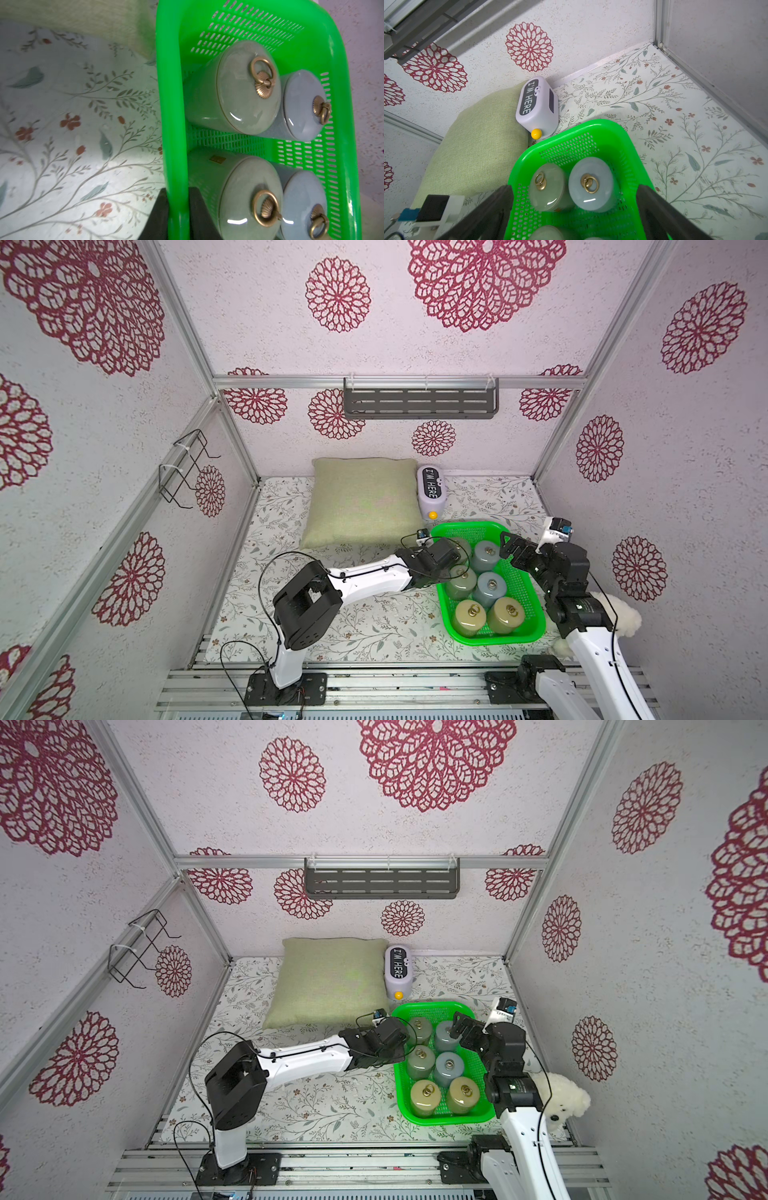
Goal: Take the tea canister out of the basket
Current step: Move the basket to the center of the board.
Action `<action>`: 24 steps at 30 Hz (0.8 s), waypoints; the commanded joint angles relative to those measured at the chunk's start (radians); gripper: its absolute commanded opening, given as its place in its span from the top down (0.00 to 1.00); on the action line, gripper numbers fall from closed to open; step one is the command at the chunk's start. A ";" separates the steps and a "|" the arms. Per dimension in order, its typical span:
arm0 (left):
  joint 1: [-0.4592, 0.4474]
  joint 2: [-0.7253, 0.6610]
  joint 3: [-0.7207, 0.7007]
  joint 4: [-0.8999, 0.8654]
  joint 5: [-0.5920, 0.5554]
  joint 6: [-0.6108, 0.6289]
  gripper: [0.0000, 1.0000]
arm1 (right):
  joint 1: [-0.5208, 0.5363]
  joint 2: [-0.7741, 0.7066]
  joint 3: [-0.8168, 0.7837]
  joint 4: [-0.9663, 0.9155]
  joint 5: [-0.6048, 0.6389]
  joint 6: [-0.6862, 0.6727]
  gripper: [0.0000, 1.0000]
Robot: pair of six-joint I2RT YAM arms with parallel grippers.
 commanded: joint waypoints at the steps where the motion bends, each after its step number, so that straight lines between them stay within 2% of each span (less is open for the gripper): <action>1: 0.010 -0.070 -0.066 -0.119 -0.057 0.038 0.92 | -0.003 0.001 0.011 0.034 -0.016 -0.017 0.01; 11: 0.012 -0.166 -0.198 -0.099 -0.072 -0.003 0.94 | -0.001 0.011 0.002 0.042 -0.032 -0.017 0.01; 24: 0.088 -0.366 -0.355 -0.170 -0.128 0.021 0.93 | 0.012 0.016 -0.003 0.054 -0.046 -0.017 0.01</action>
